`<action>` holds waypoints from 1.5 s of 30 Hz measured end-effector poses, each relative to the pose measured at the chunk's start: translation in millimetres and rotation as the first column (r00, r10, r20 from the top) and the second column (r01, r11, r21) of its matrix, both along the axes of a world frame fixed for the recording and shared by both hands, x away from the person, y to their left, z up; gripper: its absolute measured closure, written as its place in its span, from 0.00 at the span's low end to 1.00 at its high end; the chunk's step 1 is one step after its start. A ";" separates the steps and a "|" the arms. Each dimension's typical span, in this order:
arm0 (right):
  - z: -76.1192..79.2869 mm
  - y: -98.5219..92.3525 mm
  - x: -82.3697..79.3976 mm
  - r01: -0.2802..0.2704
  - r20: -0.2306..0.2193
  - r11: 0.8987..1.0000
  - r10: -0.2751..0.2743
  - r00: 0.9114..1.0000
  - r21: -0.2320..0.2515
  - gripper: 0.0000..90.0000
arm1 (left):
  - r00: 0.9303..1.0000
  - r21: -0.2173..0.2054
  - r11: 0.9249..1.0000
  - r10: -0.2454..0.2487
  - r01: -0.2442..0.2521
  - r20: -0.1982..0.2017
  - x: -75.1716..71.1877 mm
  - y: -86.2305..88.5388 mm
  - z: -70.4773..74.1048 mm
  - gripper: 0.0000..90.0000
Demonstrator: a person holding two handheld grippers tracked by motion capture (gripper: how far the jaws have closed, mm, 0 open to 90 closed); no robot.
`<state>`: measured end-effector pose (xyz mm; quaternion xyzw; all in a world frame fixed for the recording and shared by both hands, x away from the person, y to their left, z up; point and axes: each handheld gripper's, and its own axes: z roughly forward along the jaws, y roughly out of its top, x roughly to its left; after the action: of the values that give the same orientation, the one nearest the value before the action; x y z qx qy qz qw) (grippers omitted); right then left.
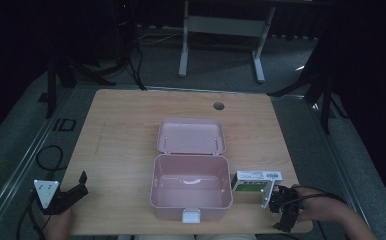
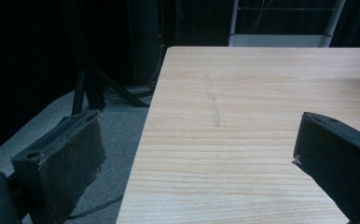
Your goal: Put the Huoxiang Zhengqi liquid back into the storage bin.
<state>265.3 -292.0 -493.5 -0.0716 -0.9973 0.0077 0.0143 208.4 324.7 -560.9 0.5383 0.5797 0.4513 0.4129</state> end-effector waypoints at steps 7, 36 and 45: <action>17.0 21.0 -0.2 -0.079 -0.016 0.997 0.079 0.997 -0.016 0.23 | 1.000 0.000 1.000 -0.002 0.002 -0.001 -0.1 0.0 0.0 0.02; 87.3 44.3 40.7 -0.145 0.064 0.989 0.146 0.987 -0.022 0.26 | 1.000 0.000 1.000 -0.004 0.004 -0.004 0.8 0.1 -0.1 0.02; 80.7 43.8 68.0 -0.119 0.080 0.992 0.121 0.989 -0.029 0.28 | 1.000 0.003 1.000 -0.003 0.003 -0.008 1.3 0.0 -0.1 0.02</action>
<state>333.3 -248.1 -412.8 -0.0119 -0.9994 0.0176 -0.0277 209.7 324.7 -561.0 0.5415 0.5799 0.4494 0.4104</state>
